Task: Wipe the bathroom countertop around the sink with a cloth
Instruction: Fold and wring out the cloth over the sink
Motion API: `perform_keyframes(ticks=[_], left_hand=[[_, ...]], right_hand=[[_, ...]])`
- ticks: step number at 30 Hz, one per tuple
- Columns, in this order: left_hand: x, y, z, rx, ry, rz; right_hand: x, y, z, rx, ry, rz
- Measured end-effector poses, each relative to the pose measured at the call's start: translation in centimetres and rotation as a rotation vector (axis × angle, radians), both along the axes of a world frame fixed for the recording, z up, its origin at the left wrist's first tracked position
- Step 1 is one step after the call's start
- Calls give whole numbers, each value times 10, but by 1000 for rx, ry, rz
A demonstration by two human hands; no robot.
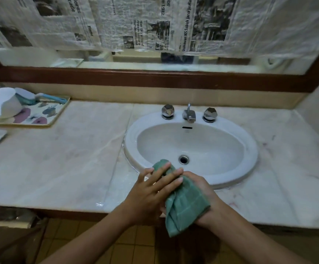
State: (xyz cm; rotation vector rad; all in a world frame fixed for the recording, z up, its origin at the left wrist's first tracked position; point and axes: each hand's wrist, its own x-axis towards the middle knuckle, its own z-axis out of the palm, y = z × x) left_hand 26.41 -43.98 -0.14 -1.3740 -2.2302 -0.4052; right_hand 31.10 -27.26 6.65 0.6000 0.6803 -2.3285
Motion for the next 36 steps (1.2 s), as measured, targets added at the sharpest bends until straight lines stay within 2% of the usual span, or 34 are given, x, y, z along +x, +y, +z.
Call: perform_keyframes(ticks=[1, 3, 7, 11, 13, 16, 18, 20, 23, 27, 31, 36], left_hand=[[-9, 11, 6, 8, 55, -28], [-25, 34, 22, -10, 132, -101], [-54, 83, 53, -198, 160, -139], [-84, 127, 79, -337, 196, -93], [-99, 146, 86, -347, 194, -106], [-119, 165, 88, -232, 92, -198], [-127, 169, 87, -204, -12, -174], [-133, 169, 82, -260, -44, -108], [-140, 178, 89, -504, -44, 58], [-146, 193, 112, -779, -58, 300], [-153, 197, 124, -750, -203, 389], [-165, 196, 114, -708, -556, 349]], right_hand=[[-1, 11, 6, -49, 21, 8], [-8, 43, 11, 10, 34, -18], [-25, 102, 28, -134, 140, 180], [-57, 154, 39, -15, 225, 416], [-76, 172, 39, 30, 278, 545], [-95, 178, 38, 98, 296, 672], [-105, 176, 39, 265, 314, 730], [-115, 174, 40, 506, 333, 750], [-129, 171, 43, 765, 396, 742], [-148, 151, 43, 1338, 515, 658], [-171, 137, 37, 1687, 612, 564], [-175, 135, 26, 1941, 711, 592]])
